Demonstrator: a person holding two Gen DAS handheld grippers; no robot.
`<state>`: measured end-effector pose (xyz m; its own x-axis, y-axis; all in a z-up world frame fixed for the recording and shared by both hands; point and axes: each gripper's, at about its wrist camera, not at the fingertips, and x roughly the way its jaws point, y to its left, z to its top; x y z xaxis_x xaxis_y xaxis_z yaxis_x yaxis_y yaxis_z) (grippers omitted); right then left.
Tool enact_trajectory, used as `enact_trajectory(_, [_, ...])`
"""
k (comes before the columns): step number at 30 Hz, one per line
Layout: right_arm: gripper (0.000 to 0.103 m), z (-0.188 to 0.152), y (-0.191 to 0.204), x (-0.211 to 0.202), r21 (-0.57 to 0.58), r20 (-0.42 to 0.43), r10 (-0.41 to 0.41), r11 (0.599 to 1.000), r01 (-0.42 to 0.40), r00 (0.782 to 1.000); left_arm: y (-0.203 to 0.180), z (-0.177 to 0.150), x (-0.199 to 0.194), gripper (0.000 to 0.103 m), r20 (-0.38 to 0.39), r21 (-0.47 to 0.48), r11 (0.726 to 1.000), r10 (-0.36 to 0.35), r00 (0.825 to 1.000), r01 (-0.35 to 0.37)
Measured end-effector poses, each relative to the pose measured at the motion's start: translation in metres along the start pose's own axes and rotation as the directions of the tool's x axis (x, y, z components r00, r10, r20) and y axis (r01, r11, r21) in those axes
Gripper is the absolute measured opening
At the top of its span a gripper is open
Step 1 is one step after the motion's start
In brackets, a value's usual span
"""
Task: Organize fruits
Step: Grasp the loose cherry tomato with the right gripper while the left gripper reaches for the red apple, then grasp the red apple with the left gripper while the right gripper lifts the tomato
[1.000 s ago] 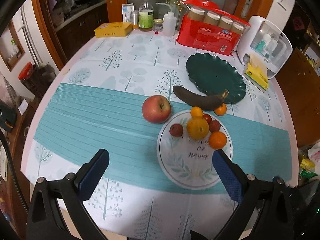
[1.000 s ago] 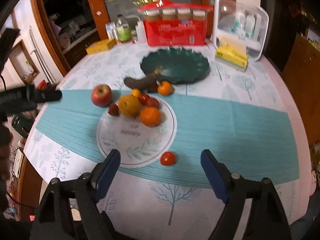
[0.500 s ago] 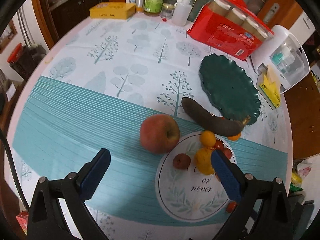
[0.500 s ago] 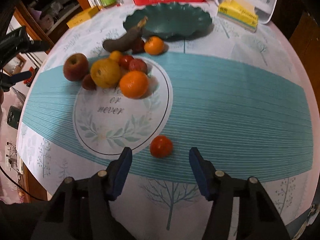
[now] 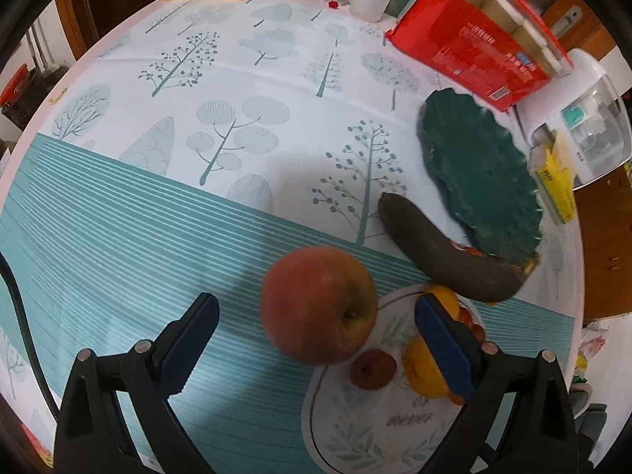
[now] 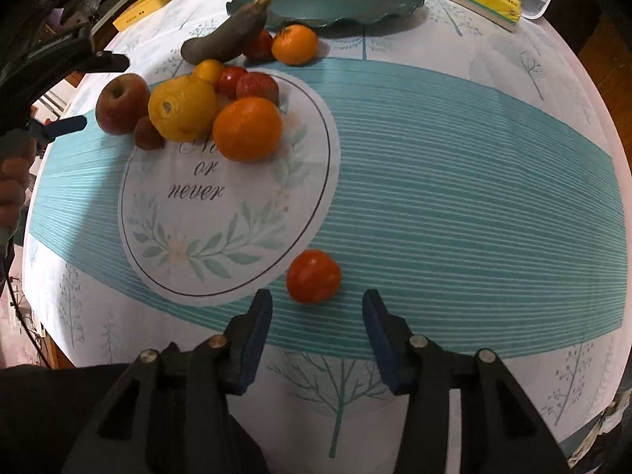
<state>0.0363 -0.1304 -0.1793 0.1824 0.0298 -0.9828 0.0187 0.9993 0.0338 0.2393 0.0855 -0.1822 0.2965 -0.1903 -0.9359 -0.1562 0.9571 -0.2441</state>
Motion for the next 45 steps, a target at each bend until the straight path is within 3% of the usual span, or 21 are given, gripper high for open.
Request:
enact_trajectory(5, [0.041, 0.004, 0.007, 0.007, -0.019, -0.007, -0.017, 1.000, 0.017, 1.000, 0.003, 0.003, 0.018, 0.087, -0.051, 0.000, 0.999, 0.034, 0.998, -0.034])
enact_trajectory(14, [0.029, 0.009, 0.017, 0.016, -0.015, -0.001, -0.044, 0.999, 0.044, 0.999, 0.005, 0.005, 0.037, 0.078, -0.091, -0.018, 1.000, -0.010, 0.996, 0.008])
enact_trajectory(17, [0.028, 0.012, 0.017, 0.019, -0.010, 0.001, -0.043, 0.999, 0.043, 0.999, 0.003, 0.005, 0.038, 0.068, -0.083, -0.002, 1.000, -0.026, 0.996, 0.026])
enact_trajectory(26, [0.026, 0.008, 0.004, 0.014, 0.017, 0.004, -0.027, 1.000, 0.027, 1.000, -0.001, 0.002, 0.032, 0.067, -0.069, 0.008, 1.000, -0.008, 0.998, 0.009])
enact_trajectory(34, [0.025, 0.007, -0.012, -0.002, 0.045, 0.037, 0.001, 0.999, -0.003, 0.999, -0.008, 0.001, 0.004, 0.067, -0.018, 0.052, 0.999, -0.008, 1.000, 0.009])
enact_trajectory(45, [0.025, 0.038, -0.031, -0.035, 0.081, 0.129, 0.012, 0.996, -0.023, 0.992, -0.031, 0.008, -0.042, 0.068, 0.015, 0.136, 0.991, 0.004, 1.000, -0.006])
